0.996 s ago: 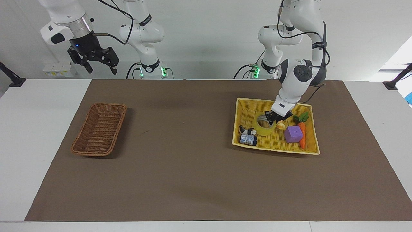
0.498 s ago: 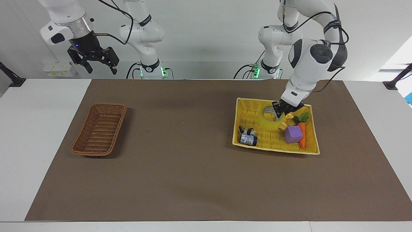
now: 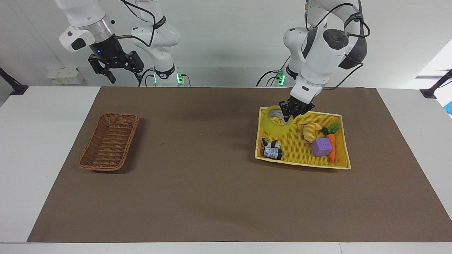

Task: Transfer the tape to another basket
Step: 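Carry the tape toward the right gripper while the right gripper approaches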

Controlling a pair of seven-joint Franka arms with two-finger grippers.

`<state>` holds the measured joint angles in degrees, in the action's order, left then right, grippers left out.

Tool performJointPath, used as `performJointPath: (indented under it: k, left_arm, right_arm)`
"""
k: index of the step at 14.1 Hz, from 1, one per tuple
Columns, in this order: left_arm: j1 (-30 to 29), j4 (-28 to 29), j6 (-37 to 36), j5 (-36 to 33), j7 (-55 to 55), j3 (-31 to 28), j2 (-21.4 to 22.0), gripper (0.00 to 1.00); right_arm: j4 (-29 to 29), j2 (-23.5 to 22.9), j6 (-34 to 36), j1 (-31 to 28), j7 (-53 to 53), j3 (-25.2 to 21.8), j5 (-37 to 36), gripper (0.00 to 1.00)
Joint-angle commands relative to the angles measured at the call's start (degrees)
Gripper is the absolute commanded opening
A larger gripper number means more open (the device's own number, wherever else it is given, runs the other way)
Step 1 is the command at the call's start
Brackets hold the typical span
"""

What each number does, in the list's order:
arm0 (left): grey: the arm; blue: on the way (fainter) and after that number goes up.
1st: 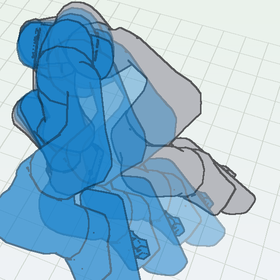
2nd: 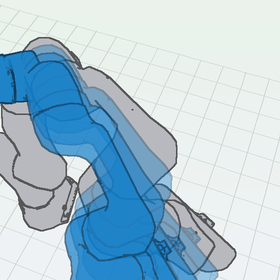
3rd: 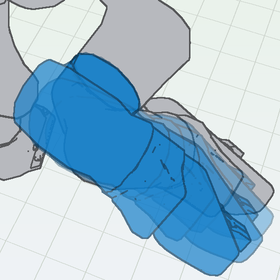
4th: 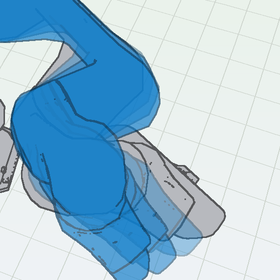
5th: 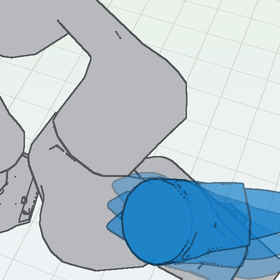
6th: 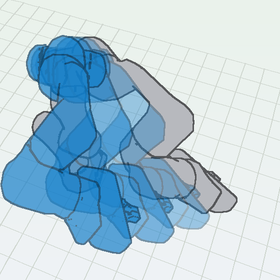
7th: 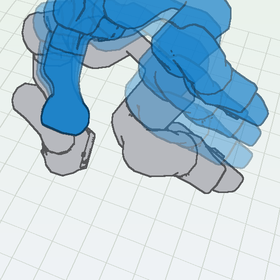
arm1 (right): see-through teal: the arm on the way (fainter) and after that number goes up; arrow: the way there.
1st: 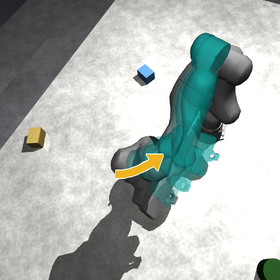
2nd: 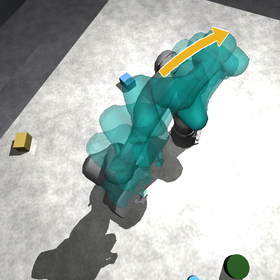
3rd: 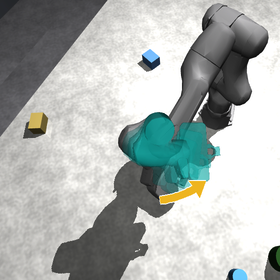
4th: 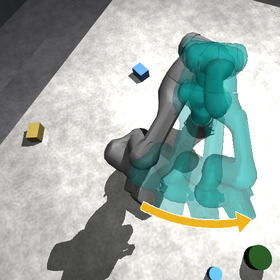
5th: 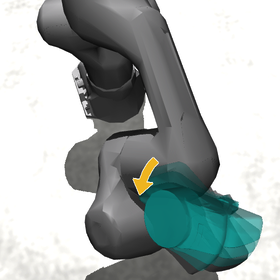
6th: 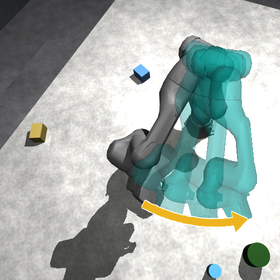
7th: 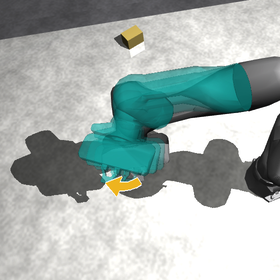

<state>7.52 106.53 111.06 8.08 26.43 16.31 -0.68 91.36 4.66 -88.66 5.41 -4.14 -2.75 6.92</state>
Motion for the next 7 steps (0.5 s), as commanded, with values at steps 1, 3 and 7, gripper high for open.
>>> performJointPath:
  k: [1,3,7]
  left_arm:
    - [0.9,-2.5,0.1,5.5,3.5,2.8,-0.6,0.00]
    - [1.0,-3.5,0.7,6.5,5.6,7.6,-0.5,0.00]
    - [3.3,-3.9,10.7,11.8,13.4,11.2,-1.1,0.00]
  right_arm:
    - [2.8,-0.8,-5.7,4.5,-4.7,0.4,1.7,1.00]
    - [2.9,-4.1,-8.3,7.2,-6.3,0.4,6.9,1.00]
    - [3.6,-7.3,-11.3,11.1,-10.9,0.4,14.5,1.00]
